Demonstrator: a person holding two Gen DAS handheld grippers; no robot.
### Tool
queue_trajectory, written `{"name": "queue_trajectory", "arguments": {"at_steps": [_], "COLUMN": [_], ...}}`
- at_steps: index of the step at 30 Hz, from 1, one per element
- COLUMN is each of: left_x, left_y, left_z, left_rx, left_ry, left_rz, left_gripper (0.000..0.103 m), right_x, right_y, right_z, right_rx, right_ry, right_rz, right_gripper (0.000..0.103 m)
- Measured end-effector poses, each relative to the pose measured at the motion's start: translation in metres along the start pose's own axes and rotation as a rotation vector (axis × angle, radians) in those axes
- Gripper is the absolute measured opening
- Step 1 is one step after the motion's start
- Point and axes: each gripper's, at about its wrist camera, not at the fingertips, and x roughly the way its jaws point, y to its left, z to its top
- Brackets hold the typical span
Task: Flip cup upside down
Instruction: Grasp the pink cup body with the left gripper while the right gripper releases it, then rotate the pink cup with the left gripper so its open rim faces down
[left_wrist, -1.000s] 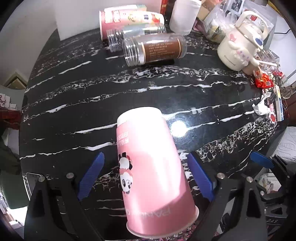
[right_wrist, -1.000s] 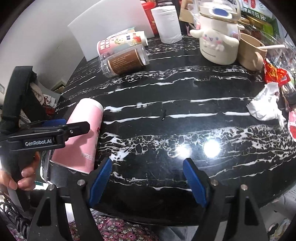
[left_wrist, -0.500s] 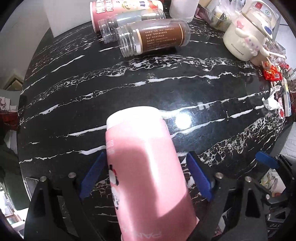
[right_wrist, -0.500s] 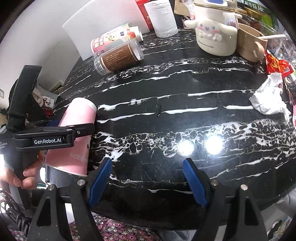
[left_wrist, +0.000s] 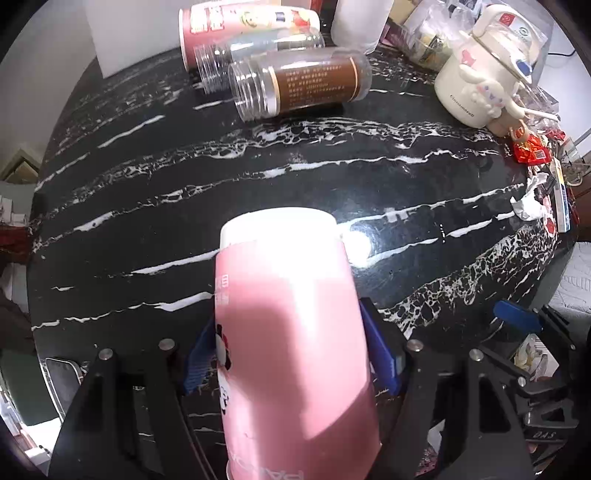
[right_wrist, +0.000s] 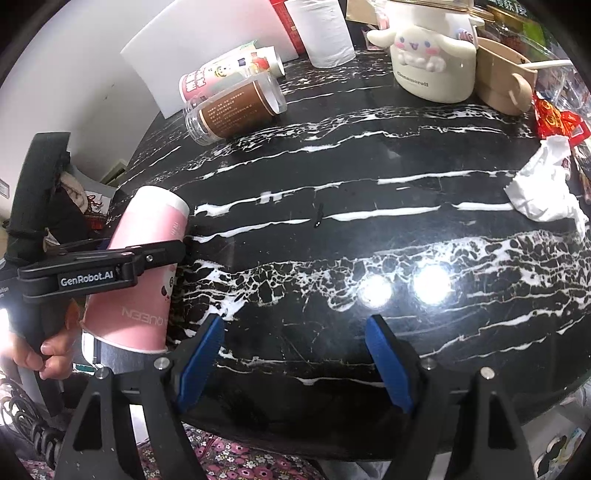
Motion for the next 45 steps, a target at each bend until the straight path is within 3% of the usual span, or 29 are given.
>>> {"name": "queue_trajectory", "arguments": {"at_steps": [9, 15, 21, 25, 35, 39, 45], "left_x": [-0.040, -0.071, -0.079, -0.079, -0.074, -0.076, -0.085], "left_y": [0.002, 0.005, 0.007, 0.002, -0.005, -0.002, 0.002], "left_z": [-0.002, 0.002, 0.010, 0.005, 0.006, 0.005, -0.001], "left_rx": [0.011, 0.016, -0.002, 0.012, 0.058, 0.064, 0.056], "left_ry": [-0.104, -0.255, -0.368, -0.457, -0.387, -0.345, -0.351], "left_rz": [0.002, -0.009, -0.061, -0.015, 0.039, 0.033, 0.017], "left_gripper": [0.070, 0.071, 0.069, 0.068, 0.067, 0.067, 0.067], "right_x": [0.002, 0.003, -0.004, -0.008, 0.002, 0.001, -0.002], "right_y": [0.002, 0.005, 0.011, 0.017, 0.015, 0.016, 0.023], "right_z": [-0.002, -0.001, 0.003, 0.005, 0.004, 0.004, 0.006], "right_rx": [-0.001, -0.009, -0.019, -0.043, -0.032, -0.035, -0.051], "right_ry": [0.004, -0.002, -0.054, -0.075, -0.055, -0.055, -0.067], "right_rz": [0.014, 0.021, 0.055, 0.058, 0.070, 0.072, 0.088], "right_gripper": [0.079, 0.079, 0.079, 0.079, 0.079, 0.079, 0.079]}}
